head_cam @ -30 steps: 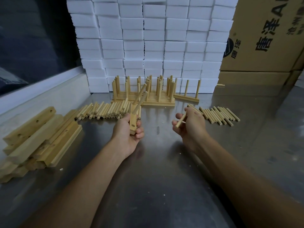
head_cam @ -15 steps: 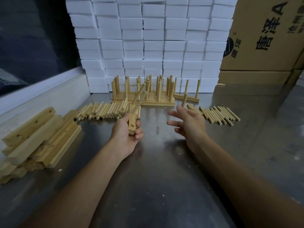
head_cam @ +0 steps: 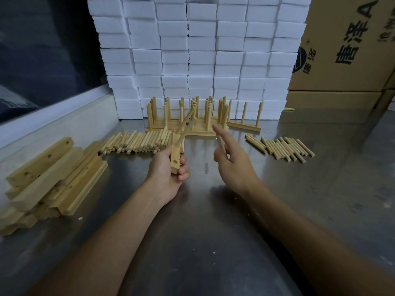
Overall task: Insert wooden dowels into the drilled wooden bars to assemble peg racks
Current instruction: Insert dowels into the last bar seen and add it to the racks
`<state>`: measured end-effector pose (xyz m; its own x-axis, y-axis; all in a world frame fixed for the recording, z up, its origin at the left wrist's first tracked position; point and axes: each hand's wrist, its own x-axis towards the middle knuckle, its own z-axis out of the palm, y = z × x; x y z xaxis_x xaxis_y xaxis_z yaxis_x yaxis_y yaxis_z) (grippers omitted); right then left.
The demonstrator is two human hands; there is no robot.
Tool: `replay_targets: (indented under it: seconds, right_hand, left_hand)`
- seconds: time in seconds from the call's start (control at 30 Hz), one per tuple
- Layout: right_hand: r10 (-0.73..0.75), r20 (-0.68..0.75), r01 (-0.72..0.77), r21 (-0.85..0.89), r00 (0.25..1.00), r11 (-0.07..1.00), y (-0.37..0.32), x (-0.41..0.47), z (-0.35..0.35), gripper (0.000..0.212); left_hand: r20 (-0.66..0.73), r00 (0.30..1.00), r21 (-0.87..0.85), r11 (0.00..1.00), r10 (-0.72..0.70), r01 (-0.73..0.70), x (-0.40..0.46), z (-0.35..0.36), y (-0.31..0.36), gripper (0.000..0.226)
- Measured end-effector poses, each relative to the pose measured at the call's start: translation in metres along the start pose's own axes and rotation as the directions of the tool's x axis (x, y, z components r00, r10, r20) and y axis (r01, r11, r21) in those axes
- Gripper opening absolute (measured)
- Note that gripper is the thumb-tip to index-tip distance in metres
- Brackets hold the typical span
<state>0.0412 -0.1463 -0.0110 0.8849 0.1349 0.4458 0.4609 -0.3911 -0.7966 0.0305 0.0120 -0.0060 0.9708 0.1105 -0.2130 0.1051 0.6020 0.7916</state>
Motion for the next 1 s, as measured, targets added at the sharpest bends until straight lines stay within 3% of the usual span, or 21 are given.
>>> replay_targets:
  seconds: [0.1, 0.33, 0.43, 0.63, 0.7, 0.77, 0.9, 1.0]
  right_hand:
    - [-0.129, -0.020, 0.128, -0.055, 0.991, 0.990, -0.006, 0.000, 0.002, 0.038]
    - [-0.106, 0.095, 0.114, -0.079, 0.990, 0.990, -0.015, -0.007, 0.011, 0.020]
    - [-0.054, 0.179, 0.044, 0.058, 0.982, 0.997, -0.016, -0.010, 0.015, 0.003]
    - [-0.044, 0.227, 0.000, 0.191, 0.973, 0.982, -0.021, -0.013, 0.017, 0.004]
    - [-0.068, 0.227, 0.043, 0.113, 0.972, 0.993, -0.025, -0.013, 0.015, 0.002]
    - [-0.134, 0.250, 0.156, -0.072, 0.959, 0.985, -0.030, -0.011, 0.008, 0.005]
    - [-0.203, 0.336, 0.350, -0.470, 0.920, 0.810, -0.046, -0.007, -0.002, 0.014]
    - [-0.240, 0.367, 0.423, -0.581, 0.899, 0.695, -0.057, -0.006, 0.001, 0.016]
  left_hand:
    - [0.004, 1.000, 0.007, 1.000, 0.010, -0.010, 0.000, 0.001, 0.000, 0.031]
    - [0.019, 0.999, 0.039, 0.998, 0.043, -0.044, -0.002, 0.001, -0.001, 0.024]
    - [0.010, 0.998, 0.064, 0.996, 0.062, -0.062, -0.002, 0.002, -0.001, 0.026]
    - [0.064, 0.997, 0.166, 0.985, 0.046, -0.056, -0.003, 0.005, -0.006, 0.037]
    - [0.086, 0.996, 0.166, 0.985, 0.035, -0.049, -0.003, 0.004, -0.007, 0.039]
    - [0.105, 0.994, 0.143, 0.989, 0.019, -0.034, -0.001, 0.001, -0.007, 0.039]
    - [0.116, 0.993, 0.143, 0.989, 0.017, -0.034, -0.001, 0.002, -0.008, 0.040]
    - [0.097, 0.994, 0.171, 0.983, 0.047, -0.063, -0.005, 0.005, -0.011, 0.047]
